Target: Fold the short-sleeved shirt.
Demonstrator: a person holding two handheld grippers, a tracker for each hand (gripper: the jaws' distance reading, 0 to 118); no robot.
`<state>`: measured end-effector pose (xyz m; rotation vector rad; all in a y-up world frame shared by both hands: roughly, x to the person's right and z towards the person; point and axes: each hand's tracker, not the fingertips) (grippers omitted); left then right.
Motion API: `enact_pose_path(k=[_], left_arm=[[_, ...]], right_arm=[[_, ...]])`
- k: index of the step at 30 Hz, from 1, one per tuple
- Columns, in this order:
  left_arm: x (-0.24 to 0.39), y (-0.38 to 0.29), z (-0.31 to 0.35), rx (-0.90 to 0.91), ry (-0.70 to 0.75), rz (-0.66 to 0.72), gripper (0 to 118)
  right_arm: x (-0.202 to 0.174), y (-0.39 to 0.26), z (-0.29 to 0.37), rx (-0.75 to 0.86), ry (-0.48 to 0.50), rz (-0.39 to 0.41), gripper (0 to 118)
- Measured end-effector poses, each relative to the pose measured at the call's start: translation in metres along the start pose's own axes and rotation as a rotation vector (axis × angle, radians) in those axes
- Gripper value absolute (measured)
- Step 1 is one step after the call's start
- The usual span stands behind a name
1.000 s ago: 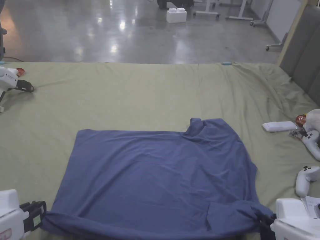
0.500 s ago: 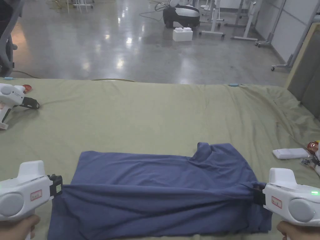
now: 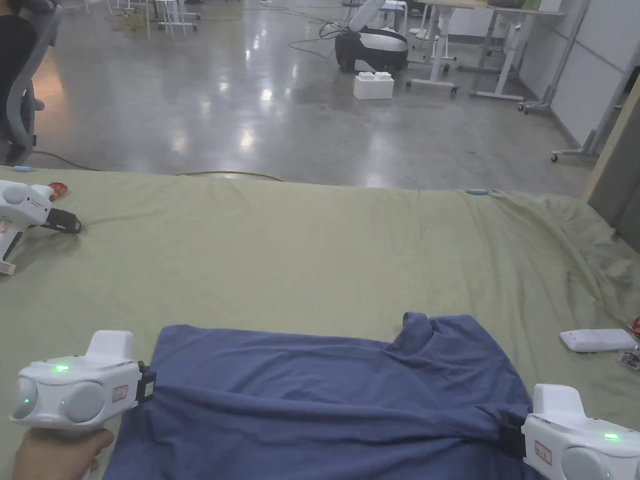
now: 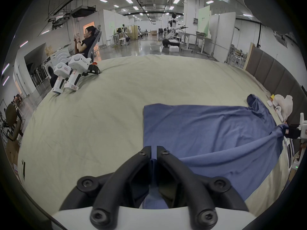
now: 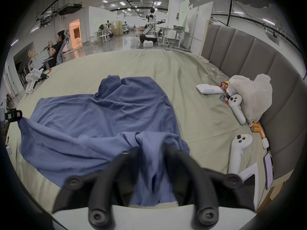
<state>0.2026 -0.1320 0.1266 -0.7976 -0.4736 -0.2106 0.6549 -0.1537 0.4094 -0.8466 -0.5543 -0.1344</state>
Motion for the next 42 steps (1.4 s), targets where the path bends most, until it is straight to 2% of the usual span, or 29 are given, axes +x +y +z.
enact_pose_path(k=[1,2,3,4,9,12,14,15,16,17,19,21,26,30,39,41,42], left_arm=[[0.001,-0.004,0.002,0.004,0.008,-0.007,31],[0.002,-0.009,0.006,0.008,0.016,-0.018,50],[0.002,-0.013,0.010,0.012,0.020,-0.026,68],[0.003,-0.017,0.017,0.018,0.020,-0.032,76],[0.018,-0.035,0.053,0.129,-0.016,-0.019,74],[0.033,-0.045,0.086,0.246,-0.059,0.014,54],[0.039,-0.052,0.097,0.338,-0.044,0.018,34],[0.045,-0.055,0.106,0.379,-0.031,0.016,28],[0.050,-0.058,0.116,0.424,-0.017,0.019,20],[0.056,-0.062,0.125,0.470,-0.005,0.022,15],[0.063,-0.067,0.142,0.543,0.013,0.044,2],[0.065,-0.072,0.151,0.587,0.039,0.051,1],[0.064,-0.079,0.167,0.609,0.033,0.044,0],[0.057,-0.087,0.165,0.553,0.050,0.032,0],[0.002,-0.101,0.087,0.090,-0.013,0.158,0],[-0.003,-0.098,0.072,0.006,-0.017,0.165,14],[-0.004,-0.098,0.065,-0.014,-0.010,0.162,29]], right_arm=[[-0.001,-0.003,0.005,0.011,-0.013,-0.001,59],[-0.002,-0.006,0.011,0.032,-0.016,-0.005,69],[-0.003,-0.009,0.018,0.057,-0.010,-0.008,74],[-0.004,-0.009,0.024,0.099,0.007,-0.013,74],[-0.022,-0.024,0.063,0.276,0.005,-0.031,74],[-0.040,-0.031,0.088,0.395,0.015,-0.060,71],[-0.053,-0.035,0.108,0.487,0.033,-0.079,52],[-0.058,-0.035,0.117,0.522,0.032,-0.077,39],[-0.065,-0.035,0.124,0.547,0.028,-0.074,19],[-0.071,-0.035,0.132,0.574,0.016,-0.084,9],[-0.079,-0.039,0.147,0.637,0.010,-0.103,7],[-0.084,-0.037,0.156,0.698,0.000,-0.113,7],[-0.092,-0.042,0.171,0.723,0.021,-0.118,3],[-0.095,-0.047,0.174,0.756,0.008,-0.094,0],[-0.092,-0.056,0.161,0.643,0.056,-0.067,0],[-0.090,-0.059,0.156,0.617,0.048,-0.061,0],[-0.090,-0.060,0.154,0.604,0.045,-0.058,0]])
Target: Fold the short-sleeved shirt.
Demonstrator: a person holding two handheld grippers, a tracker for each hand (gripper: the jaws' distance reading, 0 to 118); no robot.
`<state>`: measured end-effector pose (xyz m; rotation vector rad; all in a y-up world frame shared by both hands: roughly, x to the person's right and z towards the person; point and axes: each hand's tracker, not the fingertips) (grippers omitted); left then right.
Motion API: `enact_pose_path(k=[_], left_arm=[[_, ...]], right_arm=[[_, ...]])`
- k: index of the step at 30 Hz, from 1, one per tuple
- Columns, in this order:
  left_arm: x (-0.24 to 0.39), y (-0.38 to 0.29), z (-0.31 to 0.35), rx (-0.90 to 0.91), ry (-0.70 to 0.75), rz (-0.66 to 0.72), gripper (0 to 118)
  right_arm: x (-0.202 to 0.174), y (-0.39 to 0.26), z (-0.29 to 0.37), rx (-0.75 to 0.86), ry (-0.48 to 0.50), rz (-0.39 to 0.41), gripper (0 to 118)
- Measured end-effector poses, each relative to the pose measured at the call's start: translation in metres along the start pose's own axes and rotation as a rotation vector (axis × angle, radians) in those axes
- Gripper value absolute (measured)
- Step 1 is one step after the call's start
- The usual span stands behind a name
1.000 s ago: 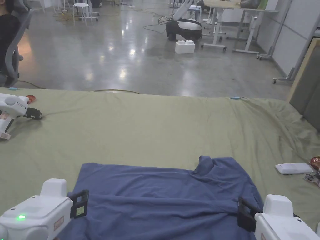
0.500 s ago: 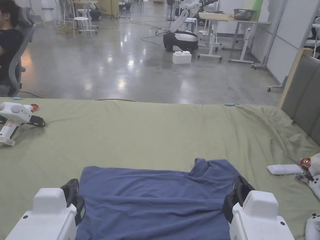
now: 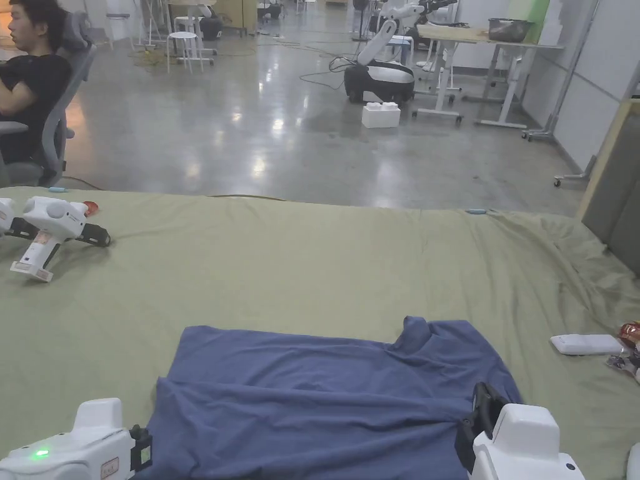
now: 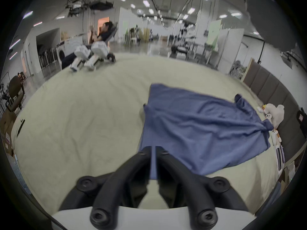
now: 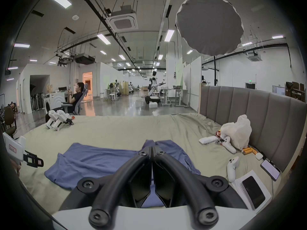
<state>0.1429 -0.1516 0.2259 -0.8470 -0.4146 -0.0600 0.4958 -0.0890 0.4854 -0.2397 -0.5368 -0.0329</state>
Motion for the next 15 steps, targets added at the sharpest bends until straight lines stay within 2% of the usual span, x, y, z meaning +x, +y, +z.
enact_pose_path(k=[1,2,3,4,7,11,12,15], left_arm=[[-0.001,0.001,-0.008,-0.038,-0.007,-0.002,57],[0.000,0.003,-0.015,-0.090,-0.007,-0.018,76],[0.002,0.002,-0.019,-0.122,-0.006,-0.028,85],[0.004,0.001,-0.027,-0.149,0.005,-0.042,87],[0.010,-0.005,-0.043,-0.229,0.074,-0.103,84],[0.027,-0.011,-0.031,-0.190,0.095,-0.121,81],[0.030,-0.011,-0.028,-0.187,0.093,-0.124,77],[0.036,-0.009,-0.023,-0.175,0.077,-0.154,50]], right_arm=[[0.001,-0.002,-0.001,-0.012,-0.002,0.000,0],[0.002,-0.004,-0.003,-0.024,-0.005,-0.001,0],[0.003,-0.006,-0.004,-0.038,-0.007,0.000,0],[0.004,-0.008,-0.005,-0.050,-0.009,0.001,0],[0.007,-0.014,-0.009,-0.079,-0.014,0.006,0],[0.013,-0.020,-0.012,-0.114,-0.019,0.023,0],[0.014,-0.021,-0.013,-0.123,-0.021,0.027,0],[0.022,-0.026,-0.019,-0.146,-0.030,0.027,0]])
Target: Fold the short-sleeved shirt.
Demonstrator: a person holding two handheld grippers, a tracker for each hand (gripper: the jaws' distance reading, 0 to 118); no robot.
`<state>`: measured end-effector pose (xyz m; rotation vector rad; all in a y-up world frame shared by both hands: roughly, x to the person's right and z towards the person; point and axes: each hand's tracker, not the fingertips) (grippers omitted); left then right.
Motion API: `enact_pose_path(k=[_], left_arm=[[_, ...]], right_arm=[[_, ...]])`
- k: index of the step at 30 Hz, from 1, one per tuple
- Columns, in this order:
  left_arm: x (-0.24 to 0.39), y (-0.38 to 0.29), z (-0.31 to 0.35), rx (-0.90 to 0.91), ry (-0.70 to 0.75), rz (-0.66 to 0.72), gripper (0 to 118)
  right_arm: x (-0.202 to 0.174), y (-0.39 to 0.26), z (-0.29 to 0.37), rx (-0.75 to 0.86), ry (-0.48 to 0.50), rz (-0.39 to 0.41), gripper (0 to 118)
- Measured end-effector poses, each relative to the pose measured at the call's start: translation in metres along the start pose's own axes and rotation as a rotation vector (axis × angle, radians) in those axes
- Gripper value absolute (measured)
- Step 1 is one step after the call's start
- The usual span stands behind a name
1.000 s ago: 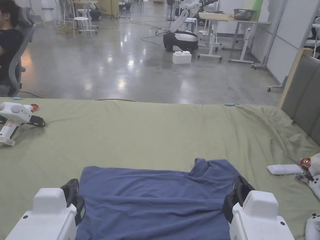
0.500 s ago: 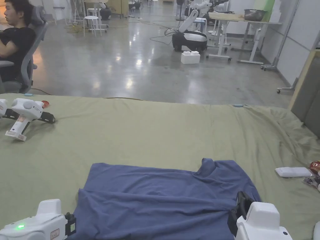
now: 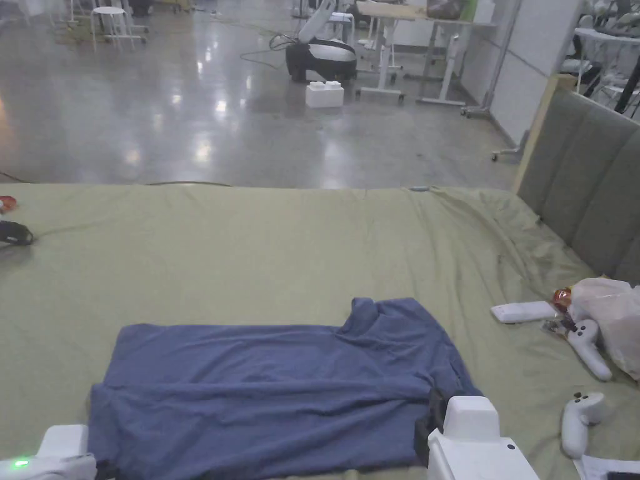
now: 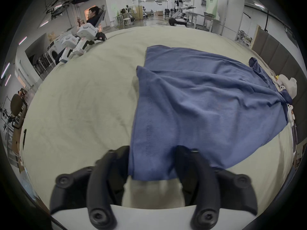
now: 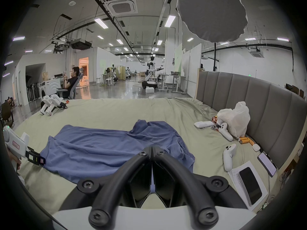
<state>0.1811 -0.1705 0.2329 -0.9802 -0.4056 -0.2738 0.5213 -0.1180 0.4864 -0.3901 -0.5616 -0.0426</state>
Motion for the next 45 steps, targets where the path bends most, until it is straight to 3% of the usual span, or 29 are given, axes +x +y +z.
enact_pose_path(k=[2,4,6,8,9,10,16,18,19,20,22,23,25,26,27,29,30,31,34,38,39,42,45], left_arm=[[0.005,-0.001,0.007,0.014,-0.018,-0.050,17],[0.002,0.000,0.007,0.009,-0.072,-0.061,5],[0.003,-0.001,0.012,0.011,-0.055,-0.063,4],[-0.003,-0.001,0.013,0.033,-0.058,-0.041,4],[-0.004,-0.001,0.016,0.043,-0.059,-0.025,4],[-0.005,-0.001,0.019,0.054,-0.057,-0.010,4],[-0.009,0.001,0.024,0.082,-0.057,0.018,3],[-0.010,0.002,0.024,0.081,-0.058,0.026,3],[-0.010,0.003,0.024,0.080,-0.059,0.029,3],[-0.010,0.002,0.022,0.079,-0.058,0.030,3],[-0.009,0.003,0.022,0.080,-0.057,0.028,3],[-0.009,0.003,0.023,0.081,-0.056,0.026,3],[-0.009,0.003,0.021,0.086,-0.053,0.026,3],[-0.010,0.003,0.021,0.086,-0.054,0.028,3],[-0.010,0.003,0.023,0.091,-0.054,0.031,3],[-0.012,0.003,0.027,0.110,-0.058,0.036,3],[-0.013,0.004,0.031,0.118,-0.062,0.036,3],[-0.015,0.006,0.037,0.132,-0.068,0.035,3],[-0.018,0.007,0.055,0.167,-0.084,0.047,3],[-0.024,-0.001,0.079,0.198,-0.078,0.039,3],[-0.027,-0.005,0.084,0.200,-0.083,0.039,3],[-0.032,-0.026,0.098,0.196,-0.093,0.037,3],[-0.035,-0.054,0.104,0.149,-0.096,0.028,3]], right_arm=[[0.006,-0.002,-0.006,-0.036,-0.016,0.001,0],[0.014,-0.005,-0.018,-0.105,-0.050,0.017,1],[0.025,-0.009,-0.032,-0.193,-0.085,0.025,10],[0.039,-0.016,-0.050,-0.282,-0.089,-0.002,63],[0.047,-0.019,-0.060,-0.334,-0.088,-0.008,84],[0.054,-0.024,-0.067,-0.364,-0.076,-0.032,89],[0.081,-0.043,-0.115,-0.487,-0.076,-0.084,87],[0.087,-0.050,-0.132,-0.558,-0.066,-0.076,65],[0.077,-0.045,-0.107,-0.575,-0.051,-0.082,41],[0.074,-0.047,-0.107,-0.627,0.007,-0.082,30],[0.071,-0.046,-0.110,-0.570,0.074,-0.107,11],[0.073,-0.046,-0.127,-0.500,0.191,-0.073,10],[0.070,-0.045,-0.122,-0.488,0.168,0.006,10],[0.076,-0.047,-0.117,-0.487,0.176,-0.007,8],[0.067,-0.046,-0.104,-0.556,0.079,-0.025,7],[0.070,-0.039,-0.087,-0.527,0.070,-0.079,7],[0.071,-0.035,-0.079,-0.502,0.068,-0.083,7],[0.078,-0.024,-0.077,-0.412,0.147,-0.058,6],[0.093,-0.011,-0.035,-0.358,0.172,-0.043,6],[0.110,-0.010,-0.017,-0.377,0.158,0.035,6],[0.094,-0.002,-0.022,-0.401,0.144,0.053,6],[0.109,-0.015,0.002,-0.435,0.140,0.055,6],[0.100,-0.032,0.018,-0.513,0.120,0.100,6]])
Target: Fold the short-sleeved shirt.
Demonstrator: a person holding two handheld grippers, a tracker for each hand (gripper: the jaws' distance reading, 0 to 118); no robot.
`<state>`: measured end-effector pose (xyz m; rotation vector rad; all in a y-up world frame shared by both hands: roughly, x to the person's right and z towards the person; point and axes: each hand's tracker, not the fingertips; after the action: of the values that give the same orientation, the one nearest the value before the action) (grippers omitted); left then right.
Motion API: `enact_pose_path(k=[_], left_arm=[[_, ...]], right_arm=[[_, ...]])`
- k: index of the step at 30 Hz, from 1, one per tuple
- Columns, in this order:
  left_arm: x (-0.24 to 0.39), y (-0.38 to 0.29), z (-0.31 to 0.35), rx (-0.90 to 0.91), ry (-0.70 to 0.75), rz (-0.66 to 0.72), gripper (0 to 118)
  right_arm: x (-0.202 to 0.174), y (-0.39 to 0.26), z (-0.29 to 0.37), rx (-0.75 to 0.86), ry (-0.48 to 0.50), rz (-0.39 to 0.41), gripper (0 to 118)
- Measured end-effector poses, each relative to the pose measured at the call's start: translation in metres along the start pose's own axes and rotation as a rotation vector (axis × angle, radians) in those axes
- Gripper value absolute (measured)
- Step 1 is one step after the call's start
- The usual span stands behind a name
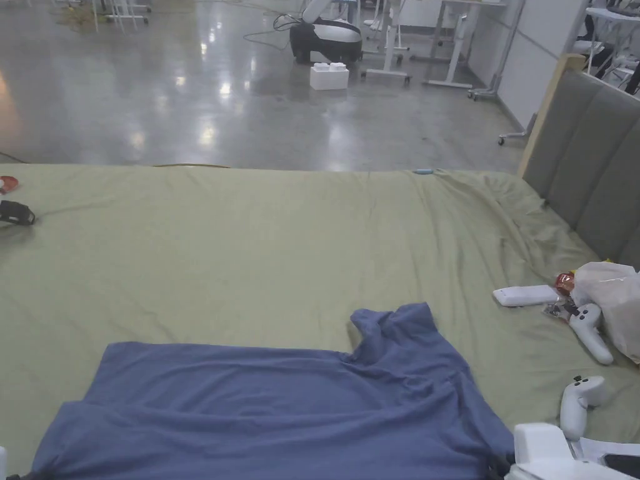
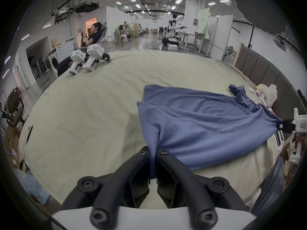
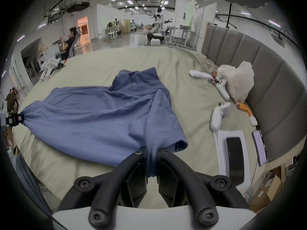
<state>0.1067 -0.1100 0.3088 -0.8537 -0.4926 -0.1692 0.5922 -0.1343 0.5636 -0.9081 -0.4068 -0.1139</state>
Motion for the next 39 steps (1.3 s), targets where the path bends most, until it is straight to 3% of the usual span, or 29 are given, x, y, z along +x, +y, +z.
enact_pose_path(k=[5,7,14,15,16,18,19,20,21,24,28,32,36,38,39], left_arm=[[-0.002,-0.053,-0.011,-0.138,0.018,-0.024,3],[-0.002,-0.065,-0.021,-0.167,0.019,-0.013,3],[0.002,-0.059,-0.033,-0.166,0.037,-0.009,3],[0.003,-0.056,-0.030,-0.159,0.039,-0.021,4],[0.004,-0.054,-0.028,-0.138,0.042,-0.040,10],[0.007,-0.045,-0.022,-0.048,0.040,-0.077,32],[0.008,-0.044,-0.021,-0.013,0.028,-0.093,50],[0.012,-0.037,-0.018,0.007,0.019,-0.103,62],[0.016,-0.029,-0.016,0.032,0.017,-0.108,67],[0.025,-0.008,-0.019,0.148,0.004,-0.107,67],[0.050,0.023,-0.013,0.336,0.011,-0.119,67],[0.076,0.047,0.001,0.514,0.057,-0.112,64],[0.086,0.059,0.009,0.631,0.108,-0.099,45],[0.087,0.063,0.014,0.672,0.160,-0.105,28],[0.088,0.063,0.014,0.690,0.175,-0.105,25]], right_arm=[[-0.019,-0.048,-0.011,-0.134,-0.033,0.051,7],[-0.026,-0.058,-0.022,-0.167,-0.040,0.034,7],[-0.042,-0.058,-0.030,-0.142,-0.102,0.025,9],[-0.044,-0.055,-0.027,-0.132,-0.132,0.012,16],[-0.047,-0.052,-0.023,-0.115,-0.180,-0.004,38],[-0.050,-0.043,-0.016,-0.048,-0.198,-0.029,79],[-0.052,-0.037,-0.010,0.011,-0.166,-0.046,90],[-0.057,-0.030,-0.003,0.077,-0.145,-0.056,89],[-0.063,-0.022,0.002,0.128,-0.144,-0.046,89],[-0.082,0.008,0.016,0.304,-0.108,-0.031,89],[-0.106,0.047,0.024,0.500,-0.049,-0.082,89],[-0.129,0.079,0.032,0.635,-0.057,-0.050,86],[-0.141,0.093,0.038,0.747,-0.054,-0.045,68],[-0.145,0.097,0.043,0.769,-0.045,-0.042,40],[-0.145,0.099,0.044,0.777,-0.040,-0.045,34]])
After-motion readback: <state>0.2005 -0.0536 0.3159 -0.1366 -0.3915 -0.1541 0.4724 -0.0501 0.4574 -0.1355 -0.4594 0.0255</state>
